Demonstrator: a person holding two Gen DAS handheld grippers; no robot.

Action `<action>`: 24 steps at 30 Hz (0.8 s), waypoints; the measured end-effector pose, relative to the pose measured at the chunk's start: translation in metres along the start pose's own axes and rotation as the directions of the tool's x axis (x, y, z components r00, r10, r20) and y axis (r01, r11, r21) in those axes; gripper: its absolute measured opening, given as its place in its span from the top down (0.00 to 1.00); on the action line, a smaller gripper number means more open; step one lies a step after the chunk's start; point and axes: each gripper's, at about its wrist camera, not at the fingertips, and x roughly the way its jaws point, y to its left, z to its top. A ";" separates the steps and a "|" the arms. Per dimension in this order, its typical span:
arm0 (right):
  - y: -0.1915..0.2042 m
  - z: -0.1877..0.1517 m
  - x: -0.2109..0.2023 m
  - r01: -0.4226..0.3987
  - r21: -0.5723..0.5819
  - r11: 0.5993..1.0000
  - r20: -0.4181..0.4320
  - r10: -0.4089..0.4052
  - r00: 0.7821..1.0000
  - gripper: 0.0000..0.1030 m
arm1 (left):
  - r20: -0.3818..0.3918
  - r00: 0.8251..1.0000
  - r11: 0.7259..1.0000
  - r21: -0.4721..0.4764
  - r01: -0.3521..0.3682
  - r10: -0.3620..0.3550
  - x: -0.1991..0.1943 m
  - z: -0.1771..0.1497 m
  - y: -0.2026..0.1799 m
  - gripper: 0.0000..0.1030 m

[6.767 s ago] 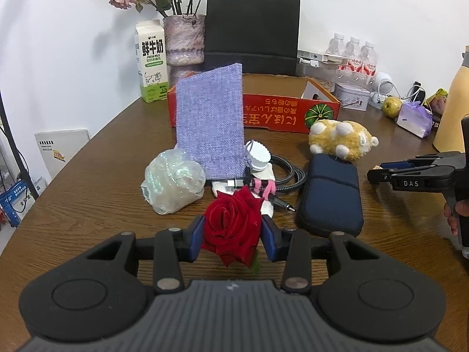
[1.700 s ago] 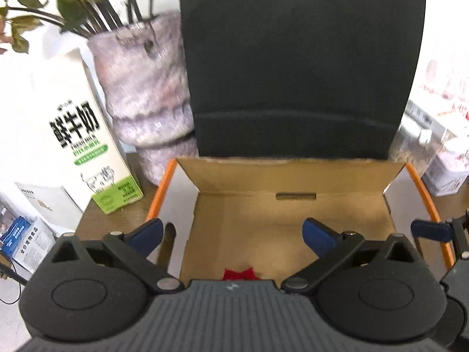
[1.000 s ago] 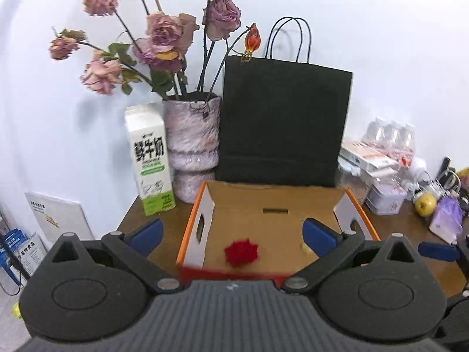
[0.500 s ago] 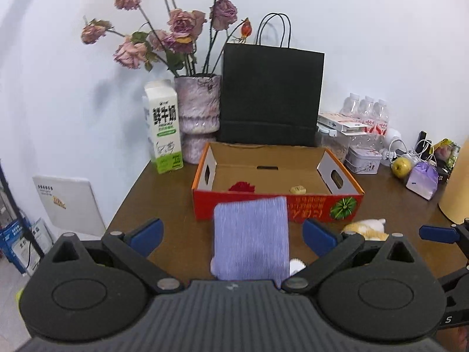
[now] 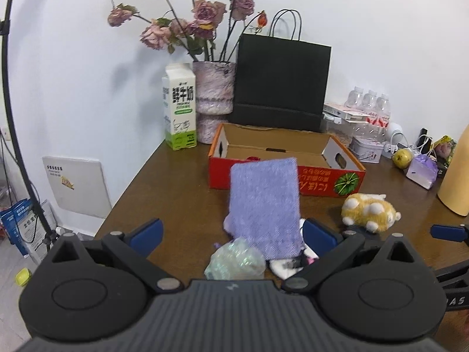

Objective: Organize objects
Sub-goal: 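Move the left gripper to the clear plastic bag while the right approaches the dark blue case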

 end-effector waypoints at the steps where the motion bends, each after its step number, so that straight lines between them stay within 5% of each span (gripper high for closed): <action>1: 0.000 -0.003 0.001 0.001 0.003 1.000 -0.004 -0.001 1.000 0.00 | -0.003 1.000 1.000 -0.001 0.002 -0.002 0.001 -0.003 0.002 0.00; 14: -0.005 -0.035 0.035 0.011 0.051 0.999 -0.086 -0.006 0.996 0.00 | -0.112 0.993 0.999 -0.021 0.039 -0.041 0.044 -0.046 0.018 0.00; 24: -0.008 -0.024 0.071 0.062 0.074 0.995 -0.081 -0.056 0.995 0.00 | -0.094 0.996 0.999 -0.038 -0.001 -0.003 0.091 -0.043 0.012 0.00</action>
